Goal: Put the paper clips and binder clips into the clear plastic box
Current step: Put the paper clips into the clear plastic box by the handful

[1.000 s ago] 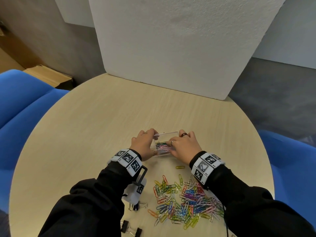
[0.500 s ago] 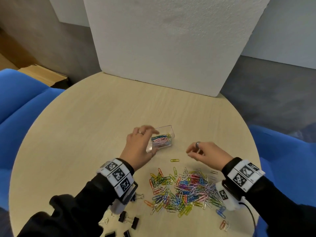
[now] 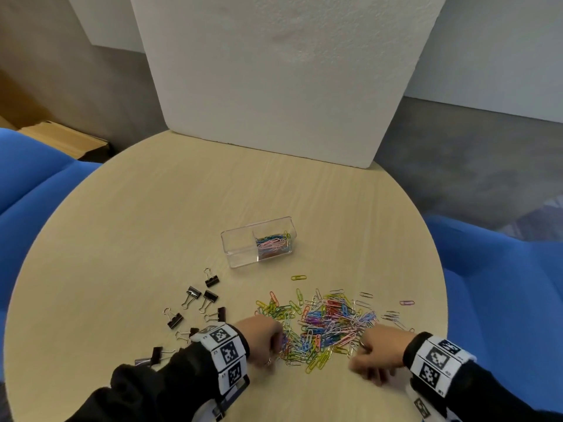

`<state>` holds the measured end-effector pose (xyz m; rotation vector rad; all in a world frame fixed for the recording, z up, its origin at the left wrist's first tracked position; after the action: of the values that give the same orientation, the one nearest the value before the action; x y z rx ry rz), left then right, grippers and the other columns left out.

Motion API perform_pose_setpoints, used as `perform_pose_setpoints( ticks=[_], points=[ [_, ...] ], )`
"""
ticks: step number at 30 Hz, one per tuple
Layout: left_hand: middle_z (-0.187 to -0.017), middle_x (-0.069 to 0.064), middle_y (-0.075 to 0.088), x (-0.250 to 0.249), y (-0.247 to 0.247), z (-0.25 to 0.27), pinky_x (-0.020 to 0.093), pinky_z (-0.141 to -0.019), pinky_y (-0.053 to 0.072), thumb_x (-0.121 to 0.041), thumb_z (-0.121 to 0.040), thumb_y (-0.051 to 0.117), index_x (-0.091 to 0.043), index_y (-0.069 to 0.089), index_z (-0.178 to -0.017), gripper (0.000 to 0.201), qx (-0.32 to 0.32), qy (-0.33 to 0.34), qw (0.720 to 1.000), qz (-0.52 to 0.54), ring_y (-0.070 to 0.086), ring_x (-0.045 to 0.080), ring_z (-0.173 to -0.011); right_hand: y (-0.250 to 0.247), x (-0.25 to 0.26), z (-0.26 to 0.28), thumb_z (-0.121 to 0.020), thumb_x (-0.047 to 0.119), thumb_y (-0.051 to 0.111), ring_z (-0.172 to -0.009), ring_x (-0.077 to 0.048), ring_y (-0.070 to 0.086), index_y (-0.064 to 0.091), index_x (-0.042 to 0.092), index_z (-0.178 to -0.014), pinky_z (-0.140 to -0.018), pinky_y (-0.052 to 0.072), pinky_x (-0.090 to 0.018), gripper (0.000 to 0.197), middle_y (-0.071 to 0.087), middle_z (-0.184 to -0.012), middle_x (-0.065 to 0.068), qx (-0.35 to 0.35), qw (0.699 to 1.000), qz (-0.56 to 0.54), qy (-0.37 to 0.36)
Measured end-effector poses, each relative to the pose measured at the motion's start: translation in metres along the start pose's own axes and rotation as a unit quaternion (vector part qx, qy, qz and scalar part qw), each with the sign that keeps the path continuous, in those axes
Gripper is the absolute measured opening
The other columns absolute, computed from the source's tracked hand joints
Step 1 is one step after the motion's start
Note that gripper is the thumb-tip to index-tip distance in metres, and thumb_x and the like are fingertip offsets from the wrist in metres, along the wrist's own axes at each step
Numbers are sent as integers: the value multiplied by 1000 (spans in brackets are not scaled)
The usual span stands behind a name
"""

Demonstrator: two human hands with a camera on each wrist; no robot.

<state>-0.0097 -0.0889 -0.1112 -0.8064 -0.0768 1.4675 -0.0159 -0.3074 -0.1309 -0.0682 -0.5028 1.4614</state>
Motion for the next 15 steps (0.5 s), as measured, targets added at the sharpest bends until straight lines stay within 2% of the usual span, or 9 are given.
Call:
perform_pose_setpoints(
  ticks=[2,5,6,8,10,11,13,15],
  points=[
    [-82,-6,51,-3,-3,-8,16,-60,37,2,-81,53,-10,58,-106,28,-32,19,999,31,50,13,-85,-11,9,-3,-87,44,52,-59,-6,61,70,14,-81,-67,53,-24,36,71,-77,1,-73,996,-6,-41],
    [-95,1,58,-10,-8,-16,17,-68,42,0,-82,56,-13,57,-109,31,-76,43,993,82,55,16,-89,-26,24,-3,-88,43,54,-62,-4,57,66,18,-74,-66,50,-22,32,68,-72,4,-177,977,-74,-95],
    [-102,3,58,-10,-12,-17,20,-73,44,-5,-82,58,-16,55,-111,31,-107,42,989,91,57,17,-93,-31,24,-1,-89,41,54,-63,-4,57,66,18,-75,-64,49,-20,29,67,-72,3,-218,961,-132,-105],
    [-115,0,50,-4,-21,-17,23,-82,44,-17,-84,59,-22,49,-118,36,-205,20,973,102,54,15,-103,-44,11,6,-90,33,54,-68,-8,58,64,21,-79,-61,46,-16,19,65,-78,4,-338,911,-219,-93],
    [-123,1,41,6,-29,-13,27,-88,44,-23,-86,58,-24,40,-126,44,-286,-28,951,112,51,18,-111,-54,-17,16,-90,27,53,-83,-13,55,59,25,-84,-73,45,-21,9,59,-96,1,-462,858,-224,-16],
    [-126,4,38,12,-32,-12,30,-92,44,-25,-86,59,-23,36,-129,49,-302,-58,945,113,48,21,-115,-55,-32,21,-90,26,53,-93,-17,50,58,26,-89,-82,44,-26,5,53,-108,-1,-494,841,-217,37],
    [-132,9,33,20,-30,-15,35,-100,41,-27,-86,60,-19,32,-133,56,-287,-117,944,111,41,28,-123,-49,-62,23,-88,28,53,-102,-23,41,55,27,-101,-93,39,-38,13,41,-122,-4,-494,827,-227,141],
    [-134,11,30,23,-27,-20,36,-104,37,-25,-85,61,-17,31,-133,57,-263,-143,948,111,35,31,-127,-40,-83,20,-87,29,52,-110,-30,36,52,20,-111,-100,33,-42,26,35,-128,-10,-460,820,-269,210]
  ],
)
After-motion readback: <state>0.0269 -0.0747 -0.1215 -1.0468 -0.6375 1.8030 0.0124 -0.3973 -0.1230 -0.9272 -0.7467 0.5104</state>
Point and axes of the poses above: each hand's wrist, its own z-axis away from the middle knuckle, its own y-axis out of the palm, x = y × z, the point moved 5 cm from there along -z, towards the middle knuckle
